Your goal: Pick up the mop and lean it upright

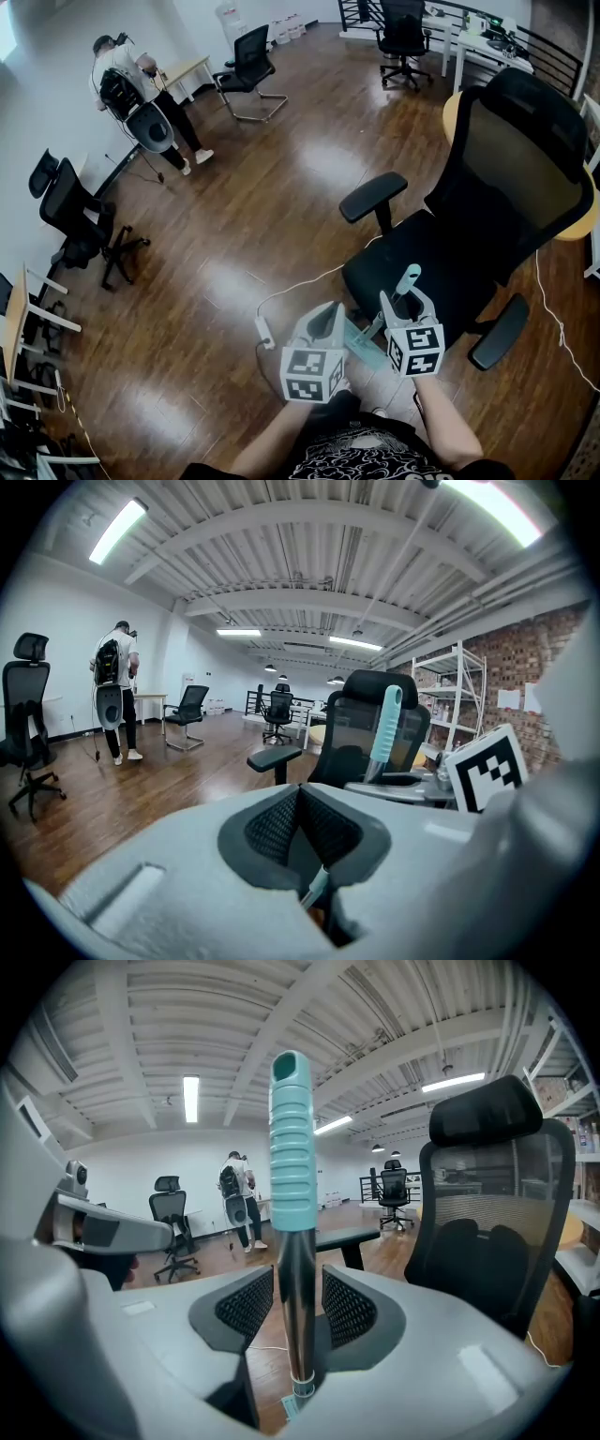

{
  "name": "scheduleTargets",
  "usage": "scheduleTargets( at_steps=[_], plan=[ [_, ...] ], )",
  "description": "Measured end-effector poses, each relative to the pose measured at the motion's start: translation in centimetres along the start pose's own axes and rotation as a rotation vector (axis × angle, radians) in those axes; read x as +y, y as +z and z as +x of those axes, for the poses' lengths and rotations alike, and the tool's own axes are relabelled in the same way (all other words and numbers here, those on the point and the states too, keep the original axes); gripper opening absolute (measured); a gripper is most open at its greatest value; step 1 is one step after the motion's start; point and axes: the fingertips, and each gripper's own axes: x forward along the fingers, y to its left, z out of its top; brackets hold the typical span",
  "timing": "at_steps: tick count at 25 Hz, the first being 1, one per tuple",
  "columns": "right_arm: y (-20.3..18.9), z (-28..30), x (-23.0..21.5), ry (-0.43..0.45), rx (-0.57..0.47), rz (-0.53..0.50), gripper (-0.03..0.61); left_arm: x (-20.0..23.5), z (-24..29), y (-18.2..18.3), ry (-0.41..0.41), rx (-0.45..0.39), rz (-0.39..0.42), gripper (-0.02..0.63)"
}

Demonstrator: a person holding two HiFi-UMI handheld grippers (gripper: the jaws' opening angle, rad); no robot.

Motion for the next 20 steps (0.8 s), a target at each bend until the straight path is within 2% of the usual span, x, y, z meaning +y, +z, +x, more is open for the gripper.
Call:
scheduleTargets(
  at_steps=[8,15,20],
  plan=[
    [-0.7,-1.0,0.1,0.005,0.007,-0.011,0.164,-0.5,-1.2,0.0,0.021,-0.015,0.004,0.003],
    [0.7,-3.4,1.9,0.067,-0.030,-0.012,0.162,-1.8,-2.7,0.3,0.035,-0.042,0.008,0.003],
    [1.7,-5.8,4.0,0.120,-0.066,-0.032,0.101,-3.0,-4.3,0.0,0.052,-0.057,0.004,0.003]
  ],
)
